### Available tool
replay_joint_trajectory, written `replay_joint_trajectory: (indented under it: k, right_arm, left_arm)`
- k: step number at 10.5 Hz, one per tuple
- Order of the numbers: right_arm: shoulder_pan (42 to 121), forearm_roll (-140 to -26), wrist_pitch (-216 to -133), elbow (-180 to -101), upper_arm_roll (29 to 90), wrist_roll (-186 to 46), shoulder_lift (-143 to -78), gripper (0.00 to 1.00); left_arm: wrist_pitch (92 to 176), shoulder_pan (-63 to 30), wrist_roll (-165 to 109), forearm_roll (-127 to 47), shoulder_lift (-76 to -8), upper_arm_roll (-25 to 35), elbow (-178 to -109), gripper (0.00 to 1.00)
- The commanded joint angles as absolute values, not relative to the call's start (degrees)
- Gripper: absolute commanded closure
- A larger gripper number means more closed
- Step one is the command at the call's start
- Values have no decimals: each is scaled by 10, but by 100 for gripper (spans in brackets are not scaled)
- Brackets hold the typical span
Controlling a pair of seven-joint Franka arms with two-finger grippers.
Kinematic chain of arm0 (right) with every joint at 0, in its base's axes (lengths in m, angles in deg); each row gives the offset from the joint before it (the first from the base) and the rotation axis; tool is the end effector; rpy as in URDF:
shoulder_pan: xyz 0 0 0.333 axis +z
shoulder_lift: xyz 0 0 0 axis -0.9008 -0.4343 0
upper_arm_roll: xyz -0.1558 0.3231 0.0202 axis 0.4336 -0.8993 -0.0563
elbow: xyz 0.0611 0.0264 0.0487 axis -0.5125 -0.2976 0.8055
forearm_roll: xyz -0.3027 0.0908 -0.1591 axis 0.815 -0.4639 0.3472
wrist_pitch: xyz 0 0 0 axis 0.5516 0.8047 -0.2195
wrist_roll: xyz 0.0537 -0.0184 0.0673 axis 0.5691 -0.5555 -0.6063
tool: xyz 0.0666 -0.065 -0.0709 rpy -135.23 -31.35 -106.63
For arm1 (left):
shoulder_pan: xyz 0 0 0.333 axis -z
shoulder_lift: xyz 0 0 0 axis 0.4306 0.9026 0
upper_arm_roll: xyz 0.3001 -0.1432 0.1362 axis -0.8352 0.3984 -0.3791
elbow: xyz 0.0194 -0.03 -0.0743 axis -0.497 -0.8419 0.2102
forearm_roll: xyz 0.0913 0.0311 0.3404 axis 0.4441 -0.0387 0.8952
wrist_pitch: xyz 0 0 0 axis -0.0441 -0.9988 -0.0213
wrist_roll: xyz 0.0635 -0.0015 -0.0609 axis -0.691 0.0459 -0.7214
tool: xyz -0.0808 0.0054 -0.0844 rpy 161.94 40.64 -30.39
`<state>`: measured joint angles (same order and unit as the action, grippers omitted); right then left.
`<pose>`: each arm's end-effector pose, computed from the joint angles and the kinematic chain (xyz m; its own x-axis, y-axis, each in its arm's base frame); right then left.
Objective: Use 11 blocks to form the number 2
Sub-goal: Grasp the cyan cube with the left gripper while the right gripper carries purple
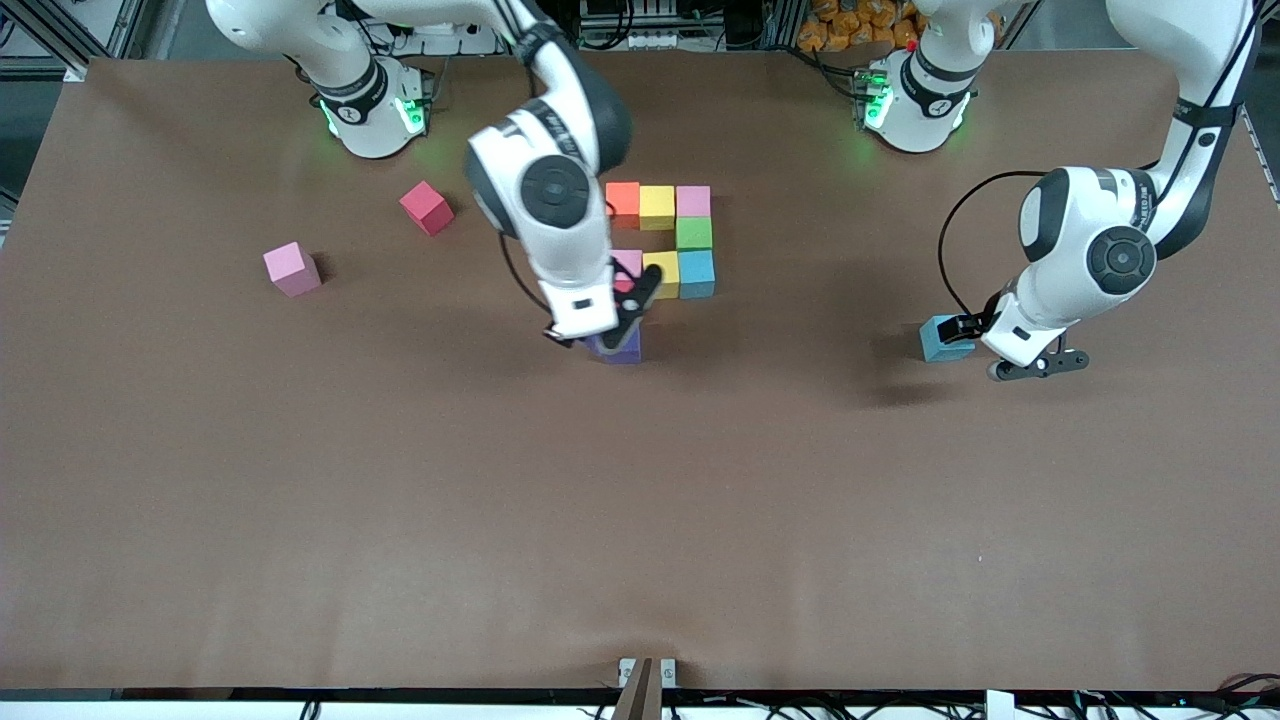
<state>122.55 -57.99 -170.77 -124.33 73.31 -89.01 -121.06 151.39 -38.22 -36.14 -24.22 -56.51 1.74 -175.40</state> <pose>0.4941 0.4813 0.3898 0.4909 0.8693 -0.0577 0.8694 -0.4931 -0.0311 0.4916 -0.0142 0.3174 0.9812 0.1322 -0.1407 0.1252 -0.9905 -0.0575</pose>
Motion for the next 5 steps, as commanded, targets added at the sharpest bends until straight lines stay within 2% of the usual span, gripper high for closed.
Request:
replay_joint_trajectory:
  k: [1,3,5]
  right_arm:
    - [1189,-583,-1682,-1125,690,-906,-1297,100]
    - [1113,-581,-1682,-1049,589,-908,-1346,100]
    - [1105,-581,-1683,-1024,569,-925,-1371,100]
  left_arm:
    - [1530,-387,-347,-251,-552,20,-1758,0]
    - [1541,-386,-346,-251,-541,20,-1758,0]
    - [1542,-386,-346,-251,-534,20,-1757,0]
